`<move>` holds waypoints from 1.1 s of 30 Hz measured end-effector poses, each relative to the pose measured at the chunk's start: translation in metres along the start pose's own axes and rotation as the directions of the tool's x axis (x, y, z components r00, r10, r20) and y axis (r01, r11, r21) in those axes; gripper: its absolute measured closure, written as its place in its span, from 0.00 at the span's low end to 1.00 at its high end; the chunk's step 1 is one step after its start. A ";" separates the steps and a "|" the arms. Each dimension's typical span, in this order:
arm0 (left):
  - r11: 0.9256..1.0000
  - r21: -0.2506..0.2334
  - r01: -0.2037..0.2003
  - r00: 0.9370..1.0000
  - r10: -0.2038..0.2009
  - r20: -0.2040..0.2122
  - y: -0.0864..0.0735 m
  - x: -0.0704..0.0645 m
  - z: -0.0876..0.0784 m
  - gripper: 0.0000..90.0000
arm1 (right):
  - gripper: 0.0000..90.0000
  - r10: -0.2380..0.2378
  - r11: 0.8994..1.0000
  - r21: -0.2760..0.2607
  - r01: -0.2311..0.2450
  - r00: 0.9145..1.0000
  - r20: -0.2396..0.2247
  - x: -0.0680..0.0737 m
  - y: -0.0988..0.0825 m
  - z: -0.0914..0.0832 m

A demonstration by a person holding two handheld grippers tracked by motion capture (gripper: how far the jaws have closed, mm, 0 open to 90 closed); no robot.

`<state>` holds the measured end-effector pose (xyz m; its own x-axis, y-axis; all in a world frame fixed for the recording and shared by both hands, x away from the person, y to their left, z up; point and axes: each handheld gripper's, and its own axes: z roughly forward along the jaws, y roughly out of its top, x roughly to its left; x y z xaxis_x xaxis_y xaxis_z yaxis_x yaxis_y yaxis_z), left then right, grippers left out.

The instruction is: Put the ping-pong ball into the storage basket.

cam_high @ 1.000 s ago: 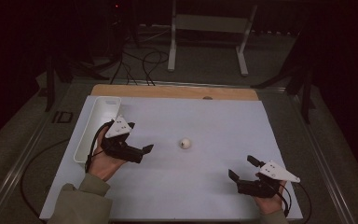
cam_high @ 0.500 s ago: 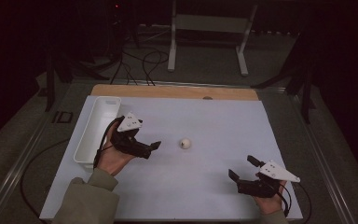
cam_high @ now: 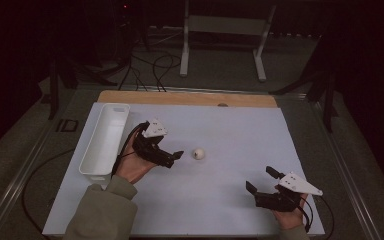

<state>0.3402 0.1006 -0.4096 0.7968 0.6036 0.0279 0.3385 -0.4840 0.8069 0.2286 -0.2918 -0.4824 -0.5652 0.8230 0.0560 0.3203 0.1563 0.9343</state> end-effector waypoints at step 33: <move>0.989 0.147 0.018 0.998 -0.026 0.052 0.007 0.005 0.056 0.00 | 0.08 -0.003 1.000 0.007 0.003 1.000 -0.003 -0.001 -0.001 0.000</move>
<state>0.3744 0.0643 -0.4368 0.8125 0.5825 -0.0237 0.4228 -0.5608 0.7118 0.2289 -0.2922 -0.4837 -0.5687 0.8207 0.0543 0.3236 0.1626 0.9321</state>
